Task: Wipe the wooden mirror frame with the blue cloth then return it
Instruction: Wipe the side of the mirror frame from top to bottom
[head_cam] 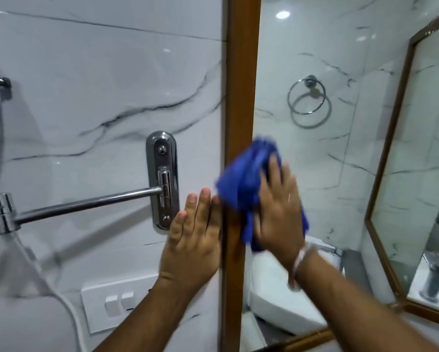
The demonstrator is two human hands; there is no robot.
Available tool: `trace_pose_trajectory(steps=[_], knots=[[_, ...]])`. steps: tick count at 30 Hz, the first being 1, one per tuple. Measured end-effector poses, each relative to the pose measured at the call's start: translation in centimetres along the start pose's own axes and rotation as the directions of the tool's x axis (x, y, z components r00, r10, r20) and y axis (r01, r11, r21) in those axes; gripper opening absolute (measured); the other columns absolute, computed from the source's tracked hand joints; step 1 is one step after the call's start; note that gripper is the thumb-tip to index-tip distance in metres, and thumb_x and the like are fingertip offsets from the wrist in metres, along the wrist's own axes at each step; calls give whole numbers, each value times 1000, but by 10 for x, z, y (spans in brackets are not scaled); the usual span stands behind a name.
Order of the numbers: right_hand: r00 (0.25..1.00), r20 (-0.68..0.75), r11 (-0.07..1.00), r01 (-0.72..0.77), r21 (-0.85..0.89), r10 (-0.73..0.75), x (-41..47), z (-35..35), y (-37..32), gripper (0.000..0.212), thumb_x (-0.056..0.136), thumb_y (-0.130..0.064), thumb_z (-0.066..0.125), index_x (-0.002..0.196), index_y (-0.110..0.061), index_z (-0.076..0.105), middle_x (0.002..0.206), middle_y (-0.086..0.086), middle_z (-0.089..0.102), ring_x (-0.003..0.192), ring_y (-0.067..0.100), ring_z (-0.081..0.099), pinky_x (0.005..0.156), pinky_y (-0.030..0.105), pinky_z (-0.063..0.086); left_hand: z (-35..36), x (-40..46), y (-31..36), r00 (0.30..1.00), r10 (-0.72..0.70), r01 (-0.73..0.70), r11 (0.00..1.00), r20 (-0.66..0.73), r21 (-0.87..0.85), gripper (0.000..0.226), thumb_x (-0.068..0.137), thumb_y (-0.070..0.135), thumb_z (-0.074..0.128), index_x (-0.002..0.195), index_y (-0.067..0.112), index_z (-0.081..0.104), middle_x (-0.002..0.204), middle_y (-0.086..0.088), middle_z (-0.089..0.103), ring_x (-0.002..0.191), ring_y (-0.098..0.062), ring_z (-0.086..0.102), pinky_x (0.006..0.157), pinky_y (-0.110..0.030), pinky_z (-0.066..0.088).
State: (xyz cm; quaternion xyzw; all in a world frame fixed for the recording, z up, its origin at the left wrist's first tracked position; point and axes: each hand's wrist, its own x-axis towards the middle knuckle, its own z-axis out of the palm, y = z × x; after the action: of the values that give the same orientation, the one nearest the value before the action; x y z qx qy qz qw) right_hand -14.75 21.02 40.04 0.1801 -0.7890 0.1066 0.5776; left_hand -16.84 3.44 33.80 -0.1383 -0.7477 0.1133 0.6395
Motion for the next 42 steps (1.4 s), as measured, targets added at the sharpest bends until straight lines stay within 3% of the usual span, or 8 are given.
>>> trace_pose_trajectory(steps=[4,9,19,24,28,32,39,42], knots=[[983,-175,998,-57,-23,52,107,-20,2,65,83,-18,50,144,-4,35,154,24,27,143,42,21,118,51,21,3,-1,0,1000,15,-14,1000,-23,14,70,92,31,48,154,3,32,160,-20,24,151,-37,19,122,-44,7],[979,-193,997,-62,50,70,21,10,-3,65,84,-19,49,146,-13,31,157,12,21,146,33,15,120,43,15,2,-2,-1,999,3,-5,1000,-52,-27,66,95,32,44,153,4,34,161,-19,24,150,-34,22,122,-44,8],[858,514,937,165,-307,17,-258,40,-4,37,84,-33,43,118,-19,48,123,13,66,147,37,-8,118,45,6,-2,0,-2,1000,8,-8,1000,-24,-2,66,98,30,40,156,4,26,162,-21,19,152,-35,13,122,-46,7],[996,90,1000,-5,-5,5,-74,11,-8,56,82,-21,47,136,-4,41,144,26,36,141,43,18,108,58,35,-1,0,-1,1000,5,-6,999,-10,-46,70,95,34,44,156,4,27,162,-21,17,151,-36,16,123,-46,4],[981,-182,998,-67,-20,62,105,-19,0,65,79,-10,51,142,-1,37,150,28,31,140,48,23,115,55,25,1,-1,-1,999,-1,-1,999,-52,-53,71,92,31,54,155,4,31,162,-19,22,150,-34,20,122,-46,10],[967,-245,997,-72,4,71,88,-3,5,66,82,-16,48,145,-8,33,154,24,27,144,40,18,120,45,17,4,-3,-1,997,-12,7,998,-70,-67,68,95,31,51,155,5,32,162,-18,22,151,-33,20,123,-45,8],[911,403,963,26,-270,88,-252,54,-22,51,78,-28,58,126,-12,50,159,17,4,147,31,-12,116,43,4,-2,-2,-2,1000,2,-3,1000,-27,-30,65,96,29,45,155,6,30,161,-18,21,149,-32,20,121,-45,7],[878,472,946,83,-313,79,-265,48,-24,70,74,-29,47,140,-11,32,159,21,10,146,35,-14,113,42,6,-4,0,-3,1000,4,-5,1000,-14,-31,68,97,31,46,156,5,27,162,-19,18,150,-32,17,121,-46,7]])
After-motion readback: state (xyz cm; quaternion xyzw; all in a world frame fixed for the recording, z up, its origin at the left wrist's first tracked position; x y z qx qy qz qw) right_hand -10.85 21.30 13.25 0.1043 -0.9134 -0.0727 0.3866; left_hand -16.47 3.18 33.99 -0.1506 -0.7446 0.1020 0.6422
